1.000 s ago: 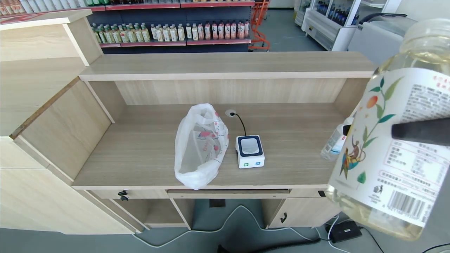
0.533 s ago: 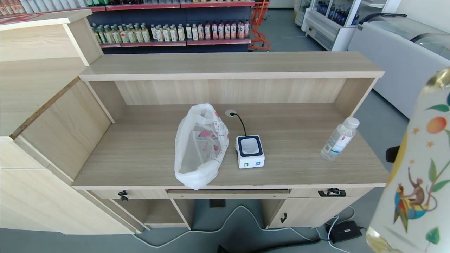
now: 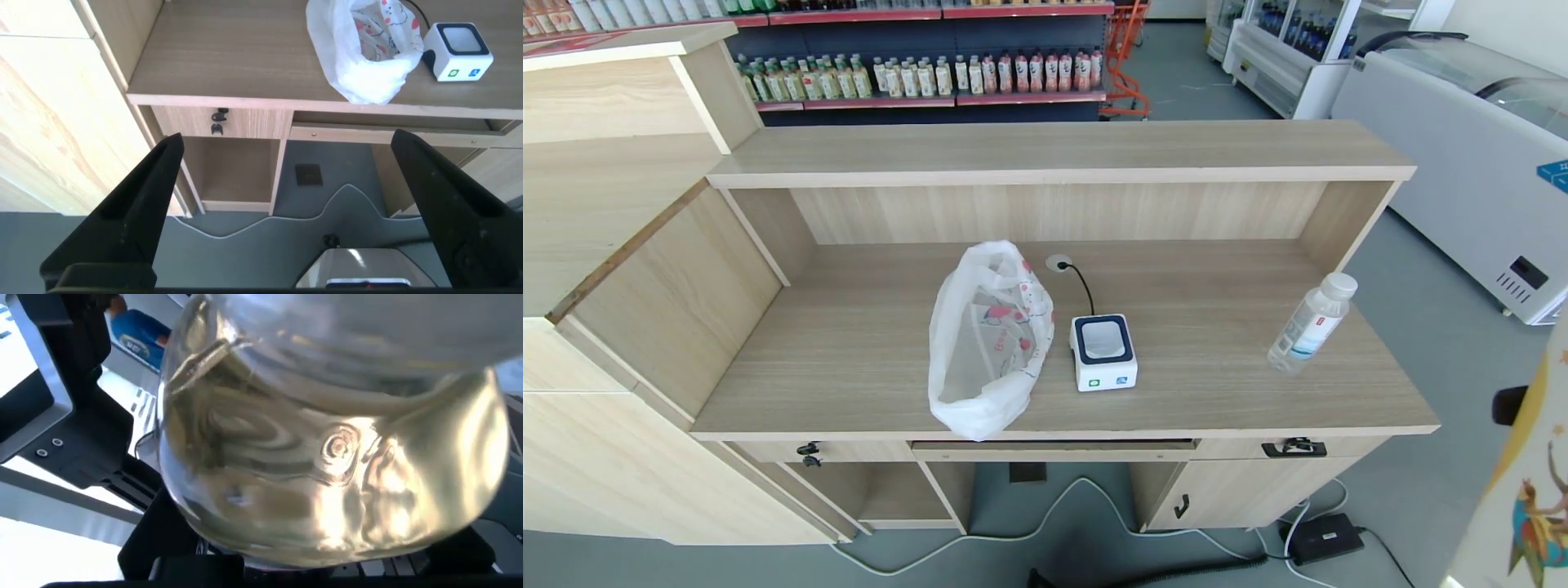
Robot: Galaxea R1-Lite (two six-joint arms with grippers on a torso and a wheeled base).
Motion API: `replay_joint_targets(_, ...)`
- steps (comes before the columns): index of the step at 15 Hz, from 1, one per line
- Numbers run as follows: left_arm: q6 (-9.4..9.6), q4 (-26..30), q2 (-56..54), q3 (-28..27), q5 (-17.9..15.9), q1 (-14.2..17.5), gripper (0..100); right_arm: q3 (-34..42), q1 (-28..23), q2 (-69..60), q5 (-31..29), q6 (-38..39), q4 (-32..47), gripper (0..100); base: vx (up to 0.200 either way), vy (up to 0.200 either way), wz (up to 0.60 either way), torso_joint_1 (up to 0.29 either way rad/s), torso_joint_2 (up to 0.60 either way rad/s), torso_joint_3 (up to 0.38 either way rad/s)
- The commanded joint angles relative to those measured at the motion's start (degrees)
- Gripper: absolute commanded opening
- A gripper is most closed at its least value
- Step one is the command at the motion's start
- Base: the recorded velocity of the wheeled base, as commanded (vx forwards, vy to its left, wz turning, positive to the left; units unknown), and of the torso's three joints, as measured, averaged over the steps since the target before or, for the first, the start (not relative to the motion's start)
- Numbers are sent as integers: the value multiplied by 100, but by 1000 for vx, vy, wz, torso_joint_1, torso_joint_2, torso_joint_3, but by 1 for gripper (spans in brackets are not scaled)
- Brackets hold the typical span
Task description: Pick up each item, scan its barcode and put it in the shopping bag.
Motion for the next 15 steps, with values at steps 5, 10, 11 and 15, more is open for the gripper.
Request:
replay_joint_targets(5, -1, 2, -2, 0, -2, 0, 100, 39, -114, -179, -7, -16, -1, 0, 0, 0, 0, 0, 0, 0)
replay_joint_targets(10, -1, 2, -2, 0, -2, 0, 100, 74, -756, -179, -209, -386, 43, 0, 0, 0, 0, 0, 0, 0)
replay_joint_targets(11, -10, 2, -2, 0, -2, 0, 100, 83, -940, -126, -692, -561, 43, 0, 0, 0, 0, 0, 0, 0)
replay_joint_targets(15, -1, 2, -2, 0, -2, 0, 100, 215, -1494, 638, -4067, -1897, 51, 0, 0, 0, 0, 0, 0, 0)
